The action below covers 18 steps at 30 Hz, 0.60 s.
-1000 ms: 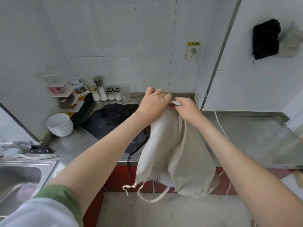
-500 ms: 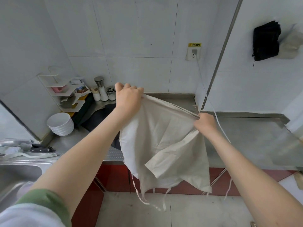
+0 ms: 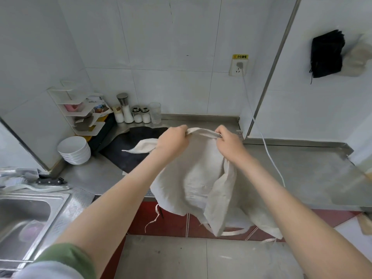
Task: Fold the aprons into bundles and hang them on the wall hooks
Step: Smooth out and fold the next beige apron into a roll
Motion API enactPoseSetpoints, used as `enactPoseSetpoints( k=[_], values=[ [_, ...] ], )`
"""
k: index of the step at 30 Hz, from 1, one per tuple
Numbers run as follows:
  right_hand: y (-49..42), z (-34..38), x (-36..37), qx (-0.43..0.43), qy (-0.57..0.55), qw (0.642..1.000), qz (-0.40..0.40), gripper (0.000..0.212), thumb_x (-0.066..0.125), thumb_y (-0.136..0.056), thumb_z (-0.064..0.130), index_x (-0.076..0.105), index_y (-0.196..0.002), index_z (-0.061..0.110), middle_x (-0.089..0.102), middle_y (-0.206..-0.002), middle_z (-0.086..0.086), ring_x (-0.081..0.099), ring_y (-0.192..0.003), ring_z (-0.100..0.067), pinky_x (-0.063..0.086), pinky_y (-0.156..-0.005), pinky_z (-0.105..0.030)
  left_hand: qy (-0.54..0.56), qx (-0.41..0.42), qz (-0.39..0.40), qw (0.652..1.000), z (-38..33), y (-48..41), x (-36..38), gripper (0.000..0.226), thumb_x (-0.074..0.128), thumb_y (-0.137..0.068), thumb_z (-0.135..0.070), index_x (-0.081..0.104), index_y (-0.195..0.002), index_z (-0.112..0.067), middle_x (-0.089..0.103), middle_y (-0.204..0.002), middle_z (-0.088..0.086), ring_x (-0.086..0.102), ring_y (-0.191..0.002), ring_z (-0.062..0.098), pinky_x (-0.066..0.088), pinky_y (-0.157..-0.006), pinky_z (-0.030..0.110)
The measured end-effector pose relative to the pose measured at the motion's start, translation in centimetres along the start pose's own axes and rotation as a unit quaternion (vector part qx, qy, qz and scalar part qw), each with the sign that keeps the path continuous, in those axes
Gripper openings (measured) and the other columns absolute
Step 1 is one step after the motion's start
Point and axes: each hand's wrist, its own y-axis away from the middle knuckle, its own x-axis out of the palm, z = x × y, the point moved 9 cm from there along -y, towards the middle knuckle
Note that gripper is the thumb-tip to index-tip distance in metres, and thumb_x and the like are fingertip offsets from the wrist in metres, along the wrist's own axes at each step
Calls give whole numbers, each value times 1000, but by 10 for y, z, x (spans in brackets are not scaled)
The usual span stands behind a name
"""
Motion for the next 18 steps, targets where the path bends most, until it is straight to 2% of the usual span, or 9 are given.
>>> enactPoseSetpoints(
  k=[1,2,4,6,8,11,14,16,18],
  values=[
    [1,1,0,1,-12,1000,1,6,45,-93,11,46,-99,12,53,-84,-5,46,-82,-25,31,-56,-21,4,-13,-11,1000,2,-1,-3,18,41,-98,-24,45,-85,-12,56,-86,9,51,-82,31,32,-61,33],
    [2,1,-1,-3,-5,1000,1,14,52,-92,21,44,-102,14,56,-92,-4,48,-85,-24,33,-62,-22,-1,-21,-17,1000,3,-2,-5,19,41,-98,-24,43,-82,-13,56,-85,9,50,-80,30,31,-61,32],
    [2,-2,3,-16,70,997,25,36,60,-90,31,41,-118,19,55,-117,-3,52,-98,-25,38,-76,-31,-14,-30,-31,999,4,-1,-9,19,41,-98,-24,45,-82,-15,61,-92,11,53,-83,31,32,-62,31],
    [3,-8,7,-21,139,989,50,51,57,-91,16,32,-134,22,43,-137,-5,52,-112,-30,45,-86,-40,-36,-42,-37,998,5,-1,-10,16,40,-97,-21,52,-89,-14,63,-99,13,57,-89,33,34,-65,32],
    [5,-23,10,-4,161,985,58,63,46,-86,-4,27,-140,21,36,-144,-9,49,-118,-35,46,-92,-46,-66,-66,-37,995,11,-1,-12,20,40,-96,-16,58,-100,-11,64,-104,14,60,-95,35,37,-67,33],
    [12,-57,12,70,174,979,82,60,47,-82,-3,34,-138,15,38,-138,-11,46,-122,-34,43,-96,-38,-93,-106,-24,990,26,0,-14,25,41,-93,-10,61,-108,-9,64,-108,14,61,-98,35,38,-69,33],
    [22,-85,15,132,193,963,133,37,51,-85,5,52,-122,9,52,-122,-13,53,-109,-30,43,-81,-29,-79,-132,-13,988,40,5,-14,24,43,-91,-9,62,-105,-8,65,-106,12,61,-95,33,38,-68,32],
    [24,-93,13,136,186,965,126,21,48,-89,8,61,-105,9,60,-105,-14,57,-96,-29,40,-70,-28,-60,-141,-12,988,45,8,-14,24,43,-92,-11,63,-105,-9,65,-106,11,60,-91,32,38,-67,31],
    [22,-92,11,124,171,972,101,17,45,-93,9,62,-92,6,60,-93,-15,57,-91,-32,37,-66,-31,-45,-147,-12,988,47,9,-14,24,44,-92,-12,64,-104,-10,65,-103,10,54,-82,29,37,-66,31]
  ],
)
